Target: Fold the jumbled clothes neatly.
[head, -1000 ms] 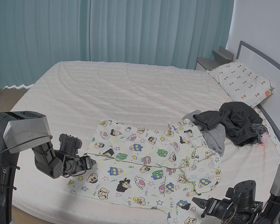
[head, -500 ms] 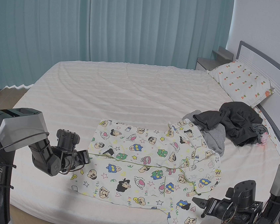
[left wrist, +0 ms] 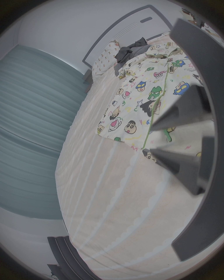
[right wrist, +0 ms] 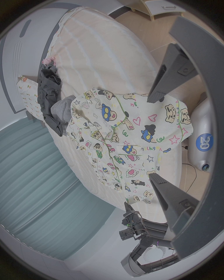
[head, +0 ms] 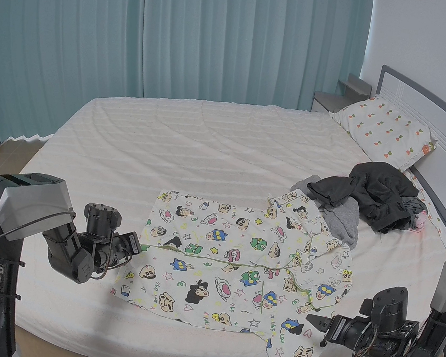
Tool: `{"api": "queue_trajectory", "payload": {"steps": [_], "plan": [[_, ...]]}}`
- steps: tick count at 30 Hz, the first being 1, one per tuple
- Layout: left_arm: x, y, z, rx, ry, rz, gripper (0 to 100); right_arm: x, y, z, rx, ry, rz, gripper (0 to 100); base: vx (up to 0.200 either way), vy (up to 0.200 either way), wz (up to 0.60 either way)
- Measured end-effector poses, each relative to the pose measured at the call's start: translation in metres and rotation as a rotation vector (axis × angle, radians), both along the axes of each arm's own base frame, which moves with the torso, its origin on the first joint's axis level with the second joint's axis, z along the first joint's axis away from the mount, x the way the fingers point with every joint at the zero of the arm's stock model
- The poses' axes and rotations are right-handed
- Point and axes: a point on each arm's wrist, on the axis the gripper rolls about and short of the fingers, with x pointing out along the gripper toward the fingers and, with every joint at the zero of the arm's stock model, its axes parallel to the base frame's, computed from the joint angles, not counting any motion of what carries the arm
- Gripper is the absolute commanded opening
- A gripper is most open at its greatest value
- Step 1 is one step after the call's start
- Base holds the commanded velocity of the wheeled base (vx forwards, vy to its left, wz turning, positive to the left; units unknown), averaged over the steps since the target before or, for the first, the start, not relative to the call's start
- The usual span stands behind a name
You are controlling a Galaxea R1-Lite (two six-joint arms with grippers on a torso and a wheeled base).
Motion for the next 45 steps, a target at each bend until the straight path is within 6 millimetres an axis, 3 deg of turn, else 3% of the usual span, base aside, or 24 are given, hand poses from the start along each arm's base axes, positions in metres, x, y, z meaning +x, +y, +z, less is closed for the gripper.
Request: {"api": "queue_trajectory", "payload": {"steps": [6, 10, 19, 23, 30, 37, 45], "plan": [[0.004, 0.010, -0.006, 0.013, 0.007, 0.045, 100, 0.000, 0.000, 0.000, -0.001, 0.002, -0.001, 100, 0.000, 0.000, 0.00], [-0.007, 0.015, -0.008, -0.004, 0.050, 0.026, 100, 0.000, -0.001, 0.000, -0.003, 0.003, -0.002, 100, 0.000, 0.000, 0.00], [-0.061, 0.026, 0.008, -0.129, 0.165, -0.102, 100, -0.001, -0.001, -0.002, -0.009, 0.015, -0.002, 100, 0.000, 0.000, 0.00], [-0.084, 0.028, 0.018, -0.196, 0.199, -0.092, 100, -0.001, -0.001, -0.002, -0.012, 0.018, -0.001, 100, -0.200, 0.000, 0.00], [-0.105, 0.024, 0.021, -0.203, 0.233, -0.109, 100, -0.001, -0.001, -0.004, -0.021, 0.027, -0.006, 100, -0.143, 0.000, 0.00], [-0.099, 0.018, 0.012, -0.115, 0.203, -0.145, 100, 0.000, -0.001, -0.006, -0.049, 0.017, -0.015, 100, 0.000, 0.000, 0.00], [-0.065, 0.016, 0.000, 0.004, 0.107, -0.197, 100, 0.000, -0.001, -0.006, -0.080, 0.004, 0.008, 100, 0.000, 0.000, 0.00]]}}
